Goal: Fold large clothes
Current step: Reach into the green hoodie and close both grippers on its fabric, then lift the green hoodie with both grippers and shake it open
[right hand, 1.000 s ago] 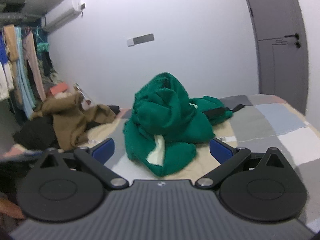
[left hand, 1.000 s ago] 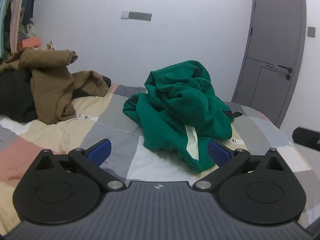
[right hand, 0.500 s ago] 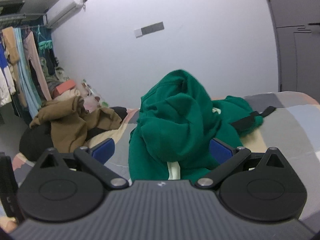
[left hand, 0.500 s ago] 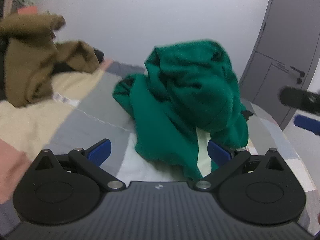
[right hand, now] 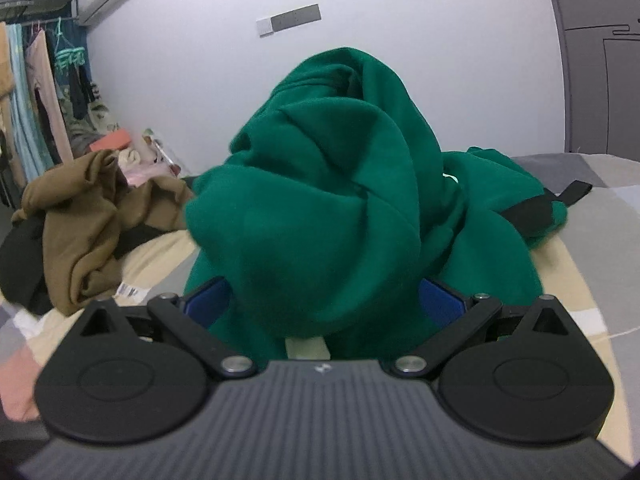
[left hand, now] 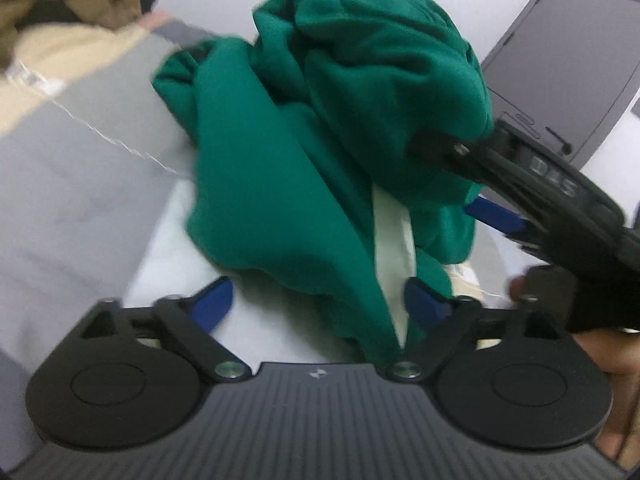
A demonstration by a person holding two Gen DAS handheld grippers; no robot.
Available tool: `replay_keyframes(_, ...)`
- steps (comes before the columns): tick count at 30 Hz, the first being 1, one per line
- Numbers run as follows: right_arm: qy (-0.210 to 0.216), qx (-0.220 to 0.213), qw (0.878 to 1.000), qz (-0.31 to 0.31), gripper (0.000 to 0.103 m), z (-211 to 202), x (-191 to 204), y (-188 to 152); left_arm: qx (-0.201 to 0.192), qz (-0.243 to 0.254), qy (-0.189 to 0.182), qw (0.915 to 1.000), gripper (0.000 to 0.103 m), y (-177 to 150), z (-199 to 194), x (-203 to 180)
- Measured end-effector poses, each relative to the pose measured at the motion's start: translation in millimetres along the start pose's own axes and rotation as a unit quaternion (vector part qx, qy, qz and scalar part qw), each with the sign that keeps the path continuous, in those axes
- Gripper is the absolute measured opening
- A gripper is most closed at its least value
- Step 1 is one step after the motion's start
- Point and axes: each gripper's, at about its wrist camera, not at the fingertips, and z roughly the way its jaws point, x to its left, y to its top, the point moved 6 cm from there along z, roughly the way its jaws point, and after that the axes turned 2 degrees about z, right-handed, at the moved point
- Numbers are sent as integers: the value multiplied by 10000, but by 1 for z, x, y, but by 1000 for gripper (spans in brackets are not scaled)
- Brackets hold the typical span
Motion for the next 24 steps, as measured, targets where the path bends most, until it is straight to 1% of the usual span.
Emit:
replay_keyframes(2, 5, -87, 10000, 3, 103, 12, -1, 2, 52, -48, -226, 9997, 76, -2, 6, -2)
replay_keyframes(3, 65, -137, 9999, 3, 102, 14, -1, 2, 62, -25, -306, 9995, 68, -4, 9, -4)
replay_keyframes(4, 213, -175, 9996, 20, 96, 16, 0, 3, 71, 5, -343, 9994, 58, -6, 13, -5)
replay_keyframes(5, 302, -190, 9994, 31, 91, 18, 1, 4, 116, 30, -357, 9993, 52, -7, 17, -6)
replay_keyframes(6, 324, -200, 9993, 15, 79, 19, 1, 6, 208, 48, -352, 9992, 38, -9, 21, -7)
replay_keyframes(7, 319, -227, 9992, -41, 70, 19, 3, 8, 261, 52, -342, 9991, 26, -11, 24, -7)
replay_keyframes(8, 307, -279, 9991, -103, 64, 17, 4, 10, 253, 71, -322, 9991, 23, -12, 24, -8)
replay_keyframes(9, 309, -352, 9988, -163, 52, 15, 5, 12, 213, 128, -305, 9992, 17, -12, 23, -9)
replay_keyframes(10, 289, -395, 9986, -217, 39, 12, 5, 15, 163, 165, -281, 9993, 13, -11, 20, -12)
replay_keyframes(13, 116, -487, 9980, -398, 22, 2, 8, 24, -63, -35, -324, 9994, 8, -4, 3, -12)
replay_keyframes(16, 31, -645, 9972, -387, 18, -15, 7, 35, -393, -232, -252, 9986, 7, 7, -22, -6)
replay_keyframes(18, -46, -802, 9952, -558, 17, -29, 8, 41, -717, -417, -215, 9963, 7, 17, -44, 0)
replay_keyframes(21, -141, -1034, 9915, -771, 15, -56, 12, 48, -1247, -582, -133, 9904, 6, 33, -86, 10)
replay_keyframes(24, -109, -1231, 9891, -806, 15, -91, 14, 54, -1675, -848, -45, 9822, 6, 45, -132, 28)
